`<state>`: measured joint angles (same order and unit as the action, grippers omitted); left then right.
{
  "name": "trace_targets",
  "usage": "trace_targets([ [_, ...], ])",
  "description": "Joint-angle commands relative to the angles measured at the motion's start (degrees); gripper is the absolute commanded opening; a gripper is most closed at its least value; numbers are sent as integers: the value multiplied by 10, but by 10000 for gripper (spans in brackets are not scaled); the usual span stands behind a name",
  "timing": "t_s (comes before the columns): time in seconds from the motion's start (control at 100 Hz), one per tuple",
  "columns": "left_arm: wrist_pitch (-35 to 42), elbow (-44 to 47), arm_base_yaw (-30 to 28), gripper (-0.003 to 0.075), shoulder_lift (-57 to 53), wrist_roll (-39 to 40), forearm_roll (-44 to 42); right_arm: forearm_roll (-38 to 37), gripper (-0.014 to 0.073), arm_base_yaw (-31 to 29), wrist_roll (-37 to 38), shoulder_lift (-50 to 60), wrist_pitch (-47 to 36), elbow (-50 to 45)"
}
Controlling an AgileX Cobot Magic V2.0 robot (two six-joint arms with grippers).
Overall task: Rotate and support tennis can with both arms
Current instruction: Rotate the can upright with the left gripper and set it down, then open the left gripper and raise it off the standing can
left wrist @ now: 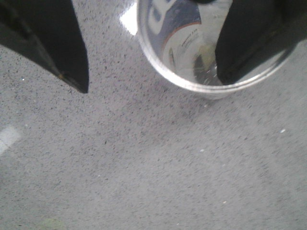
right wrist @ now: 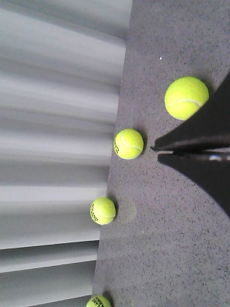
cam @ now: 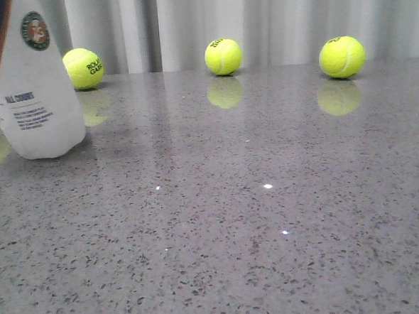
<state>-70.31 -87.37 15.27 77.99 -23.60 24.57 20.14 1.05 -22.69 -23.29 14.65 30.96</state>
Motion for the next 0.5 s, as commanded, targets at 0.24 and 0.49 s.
trace_targets([
  [0.24,-15,-86,18,554,51,0,26,9,-70,0,2,-3,-46,13],
  [0.49,-27,-114,18,554,47,0,24,9,-70,0,2,-3,-46,13],
])
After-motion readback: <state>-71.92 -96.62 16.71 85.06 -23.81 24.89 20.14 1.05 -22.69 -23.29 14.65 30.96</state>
